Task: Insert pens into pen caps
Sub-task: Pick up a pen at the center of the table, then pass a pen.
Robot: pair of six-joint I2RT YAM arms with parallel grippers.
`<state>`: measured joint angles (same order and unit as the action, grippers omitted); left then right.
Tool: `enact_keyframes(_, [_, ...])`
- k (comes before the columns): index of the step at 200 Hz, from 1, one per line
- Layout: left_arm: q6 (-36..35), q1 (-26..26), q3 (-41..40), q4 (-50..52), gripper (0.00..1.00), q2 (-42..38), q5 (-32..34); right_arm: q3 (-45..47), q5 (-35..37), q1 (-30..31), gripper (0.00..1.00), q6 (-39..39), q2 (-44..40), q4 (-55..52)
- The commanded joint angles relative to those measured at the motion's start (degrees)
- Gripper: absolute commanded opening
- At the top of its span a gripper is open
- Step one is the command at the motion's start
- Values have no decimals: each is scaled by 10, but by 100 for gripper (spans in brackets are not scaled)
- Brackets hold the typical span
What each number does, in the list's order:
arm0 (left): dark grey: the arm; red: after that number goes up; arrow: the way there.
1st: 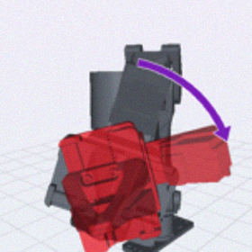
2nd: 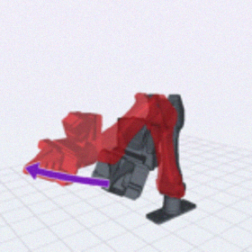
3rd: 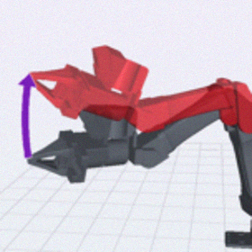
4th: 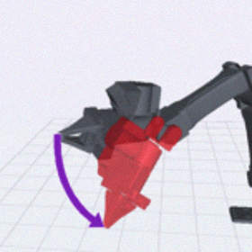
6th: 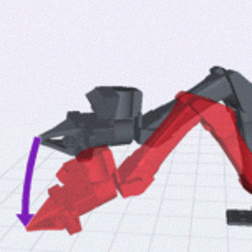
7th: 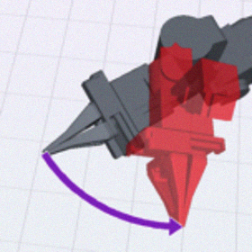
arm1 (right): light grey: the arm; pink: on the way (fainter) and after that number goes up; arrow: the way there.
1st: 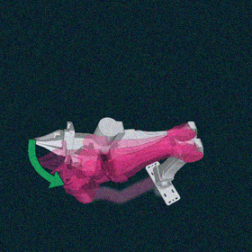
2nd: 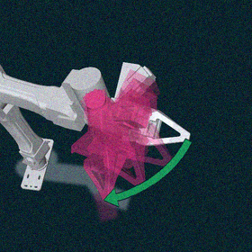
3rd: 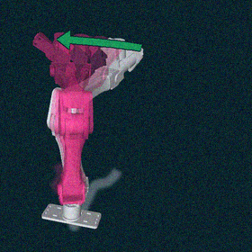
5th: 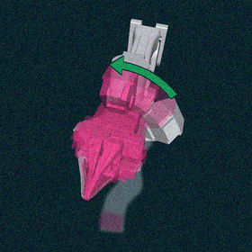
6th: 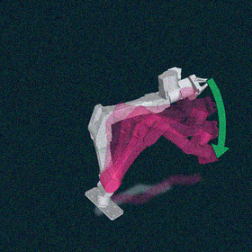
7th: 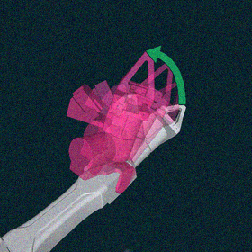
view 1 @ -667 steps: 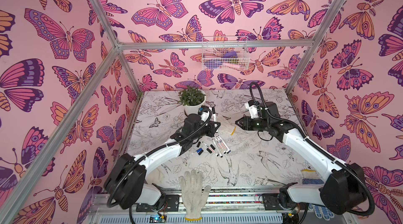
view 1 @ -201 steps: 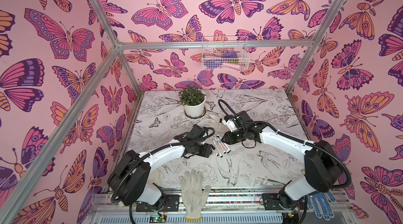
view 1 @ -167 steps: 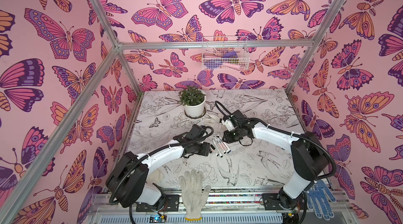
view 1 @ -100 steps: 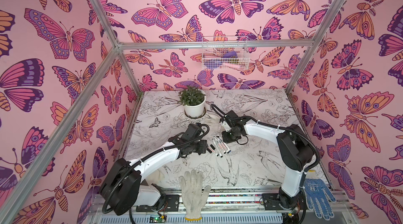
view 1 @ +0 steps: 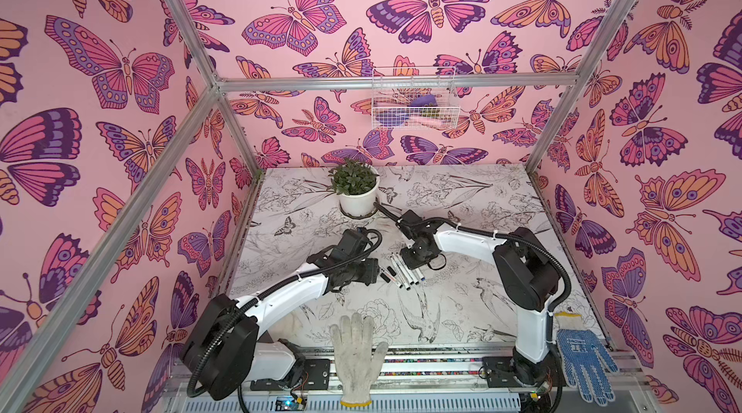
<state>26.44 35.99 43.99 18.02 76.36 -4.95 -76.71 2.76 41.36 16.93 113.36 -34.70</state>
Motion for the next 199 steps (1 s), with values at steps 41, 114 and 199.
enact_keyframes(41, [-19, -5, -15, -38, 61, -19, -50, 53, 9, -21, 4, 24, -92, -11])
enact_keyframes(114, [-49, -5, -19, -154, 62, -53, -162, 106, -212, -48, 0, 76, -257, 207])
enact_keyframes(199, [-57, -5, -14, -299, 64, -61, -155, 107, -287, -47, 0, 117, -271, 325])
